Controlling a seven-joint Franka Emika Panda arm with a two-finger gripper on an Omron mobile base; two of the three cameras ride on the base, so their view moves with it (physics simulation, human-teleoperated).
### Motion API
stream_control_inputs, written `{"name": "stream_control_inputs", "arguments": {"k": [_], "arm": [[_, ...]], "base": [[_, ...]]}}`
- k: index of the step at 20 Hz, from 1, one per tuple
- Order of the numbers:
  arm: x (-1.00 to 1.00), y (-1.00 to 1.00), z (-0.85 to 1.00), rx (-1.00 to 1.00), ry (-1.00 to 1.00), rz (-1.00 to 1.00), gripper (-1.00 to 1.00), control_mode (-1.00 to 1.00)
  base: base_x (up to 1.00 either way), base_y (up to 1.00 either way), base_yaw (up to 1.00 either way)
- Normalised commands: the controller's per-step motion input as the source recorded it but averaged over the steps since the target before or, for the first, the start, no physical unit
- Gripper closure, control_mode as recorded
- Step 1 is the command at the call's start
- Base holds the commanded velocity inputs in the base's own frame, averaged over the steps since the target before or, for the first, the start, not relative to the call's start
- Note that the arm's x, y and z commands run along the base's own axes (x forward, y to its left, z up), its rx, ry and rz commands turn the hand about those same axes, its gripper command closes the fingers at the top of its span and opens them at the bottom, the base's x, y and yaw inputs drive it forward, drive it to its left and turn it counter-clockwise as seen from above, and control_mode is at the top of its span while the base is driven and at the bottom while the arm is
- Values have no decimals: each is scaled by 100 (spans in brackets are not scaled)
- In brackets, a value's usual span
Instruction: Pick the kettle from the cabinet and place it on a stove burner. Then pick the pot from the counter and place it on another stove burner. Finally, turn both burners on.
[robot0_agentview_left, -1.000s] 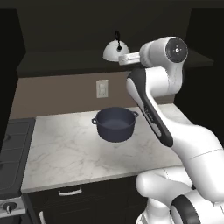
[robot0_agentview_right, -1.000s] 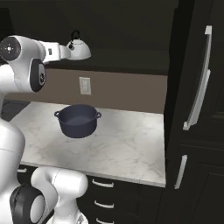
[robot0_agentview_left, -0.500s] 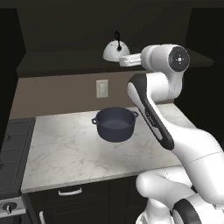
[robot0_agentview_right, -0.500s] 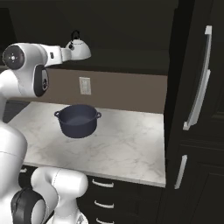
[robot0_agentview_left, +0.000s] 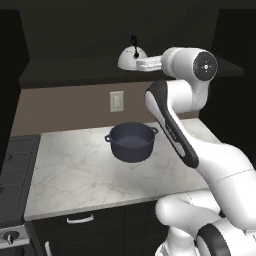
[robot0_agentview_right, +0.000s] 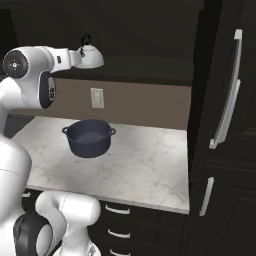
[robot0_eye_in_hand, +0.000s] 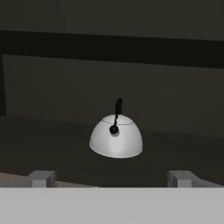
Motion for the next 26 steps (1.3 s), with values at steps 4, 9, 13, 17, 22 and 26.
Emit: {"name": "stream_control_inputs", "arguments": {"k": [4,9,13,17,22,26], "arm": [[3,3,12,0,0,0,-100,-100],[17,3,0,0,0,0,-100,-100],[22,1,0,0,0,0,-100,-100],[16,0,0,0,0,0,-100,-100],[11,0,0,0,0,0,-100,-100],[15,0,0,0,0,0,-100,-100]], "base": [[0,0,0],[0,0,0],[0,0,0],[0,0,0],[0,0,0],[0,0,0]]}}
